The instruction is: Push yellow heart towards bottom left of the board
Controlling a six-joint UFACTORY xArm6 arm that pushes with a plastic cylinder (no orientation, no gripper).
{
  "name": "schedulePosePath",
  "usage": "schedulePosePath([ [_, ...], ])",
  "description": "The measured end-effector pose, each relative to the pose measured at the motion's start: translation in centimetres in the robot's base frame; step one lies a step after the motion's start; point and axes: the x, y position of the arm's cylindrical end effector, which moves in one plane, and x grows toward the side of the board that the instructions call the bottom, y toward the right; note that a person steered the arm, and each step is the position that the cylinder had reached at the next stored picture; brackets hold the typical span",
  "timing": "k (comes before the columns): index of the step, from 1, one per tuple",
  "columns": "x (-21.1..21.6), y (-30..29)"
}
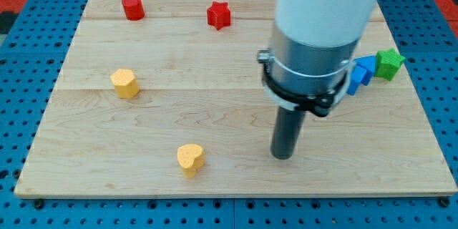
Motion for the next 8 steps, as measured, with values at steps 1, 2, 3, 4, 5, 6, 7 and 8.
schedulePosePath([
  [1,3.6,-3.7],
  [2,3.9,-4.8],
  [3,-0.3,-7.9],
  [4,-0.7,-8.5],
  [5,-0.8,-8.6],
  [6,-2.7,-3.8],
  [7,2.3,-4.0],
  [8,5.2,-6.6],
])
